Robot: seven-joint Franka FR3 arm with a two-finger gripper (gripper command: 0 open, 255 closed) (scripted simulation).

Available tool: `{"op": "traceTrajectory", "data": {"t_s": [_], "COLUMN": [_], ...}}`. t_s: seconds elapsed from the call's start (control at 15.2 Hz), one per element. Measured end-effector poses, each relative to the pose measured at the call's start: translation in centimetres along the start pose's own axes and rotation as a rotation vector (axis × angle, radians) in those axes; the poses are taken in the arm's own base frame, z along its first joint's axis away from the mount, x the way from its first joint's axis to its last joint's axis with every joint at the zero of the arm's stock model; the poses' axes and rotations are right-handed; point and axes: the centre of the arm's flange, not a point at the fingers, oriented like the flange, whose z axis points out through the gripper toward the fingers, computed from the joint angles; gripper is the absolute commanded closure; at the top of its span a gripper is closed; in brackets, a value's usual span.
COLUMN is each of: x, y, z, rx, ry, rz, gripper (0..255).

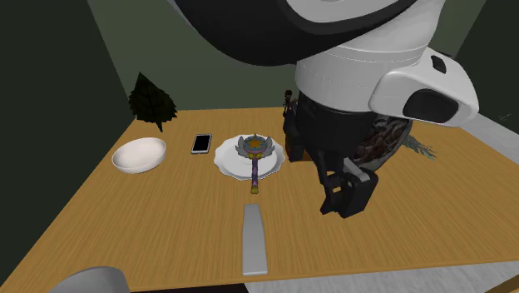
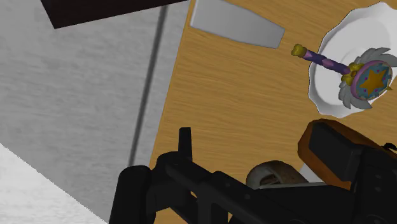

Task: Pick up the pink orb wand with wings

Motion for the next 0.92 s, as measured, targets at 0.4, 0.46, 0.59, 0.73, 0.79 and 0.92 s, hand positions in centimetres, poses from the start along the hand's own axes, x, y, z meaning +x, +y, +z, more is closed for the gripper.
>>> {"op": "traceTrajectory", "data": {"t_s": [0.4, 0.46, 0.59, 0.73, 0.79, 0.92], "x": [2.6, 3.0, 4.0, 5.1, 5.5, 6.2], "y": [-3.8, -4.7, -6.7, -8.4, -9.5, -11.7], "z": [2.8, 3.8, 5.4, 7.2, 8.0, 9.8], "rx": [-0.022, -0.028, -0.038, -0.050, -0.055, -0.066], "ry": [-0.014, -0.017, -0.024, -0.030, -0.033, -0.040], "rz": [-0.123, -0.153, -0.215, -0.277, -0.308, -0.370], "gripper": [0, 0, 0, 0, 0, 0]}}
